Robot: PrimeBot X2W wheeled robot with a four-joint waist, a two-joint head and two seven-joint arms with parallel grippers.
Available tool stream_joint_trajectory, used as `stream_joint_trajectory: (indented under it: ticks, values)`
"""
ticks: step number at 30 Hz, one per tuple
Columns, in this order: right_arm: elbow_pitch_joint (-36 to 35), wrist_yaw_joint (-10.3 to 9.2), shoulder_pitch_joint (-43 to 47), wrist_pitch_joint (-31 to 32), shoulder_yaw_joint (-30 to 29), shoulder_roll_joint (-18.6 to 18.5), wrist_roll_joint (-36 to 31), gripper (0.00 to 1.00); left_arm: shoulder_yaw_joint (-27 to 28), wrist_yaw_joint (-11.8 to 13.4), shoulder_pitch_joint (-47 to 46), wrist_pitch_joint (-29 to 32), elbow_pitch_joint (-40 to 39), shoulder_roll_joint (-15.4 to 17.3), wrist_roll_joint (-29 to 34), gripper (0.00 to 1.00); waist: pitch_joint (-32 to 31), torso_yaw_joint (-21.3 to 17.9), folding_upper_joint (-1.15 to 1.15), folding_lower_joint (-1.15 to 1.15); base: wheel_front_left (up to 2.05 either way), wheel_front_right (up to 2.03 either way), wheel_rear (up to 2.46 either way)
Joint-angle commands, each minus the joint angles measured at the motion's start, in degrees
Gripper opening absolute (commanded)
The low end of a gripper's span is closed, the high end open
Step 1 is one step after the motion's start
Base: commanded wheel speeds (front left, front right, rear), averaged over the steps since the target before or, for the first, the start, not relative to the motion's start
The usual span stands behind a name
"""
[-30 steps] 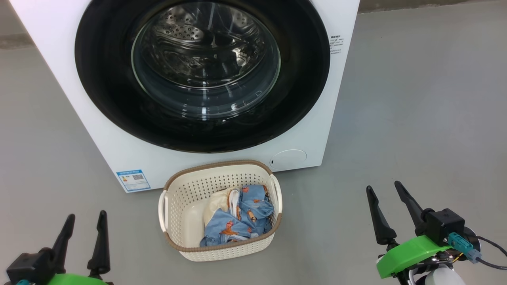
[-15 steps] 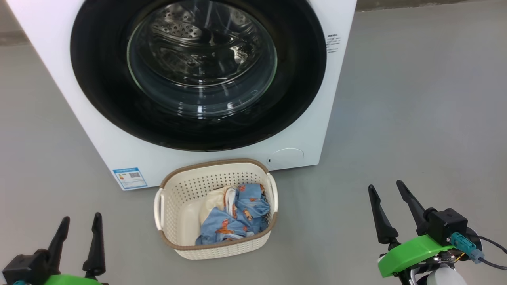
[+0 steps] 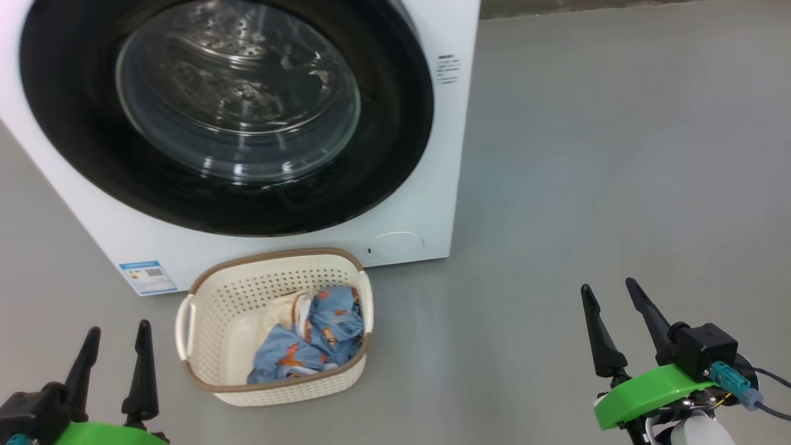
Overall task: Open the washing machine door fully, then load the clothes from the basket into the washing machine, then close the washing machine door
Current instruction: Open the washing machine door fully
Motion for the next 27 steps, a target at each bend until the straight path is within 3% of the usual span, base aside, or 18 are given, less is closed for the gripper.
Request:
stream_joint_trajectory:
  ticks: [1,9,27]
  values:
    - [-1.7,-0.06,-1.4,-0.7,1.1,-0.3,0.9,1.00,2.4,-0.1,-2.6,-0.4,-1.6,1.3,0.7,1.00,0.1,0.0,0.00,0.00,0.84,0.84,-1.68]
    - [-2.0,-0.06,-1.6,-0.7,1.5,-0.3,1.6,1.00,1.1,-0.1,-2.3,-0.4,-2.6,1.8,0.9,1.00,0.5,0.0,0.00,0.00,0.49,0.49,-0.97]
    - [-1.3,-0.06,-2.7,-0.7,1.3,-0.3,5.3,1.00,0.3,-0.1,-1.3,-0.4,-3.8,1.3,1.3,1.00,0.8,0.0,0.00,0.00,0.01,0.01,-0.02]
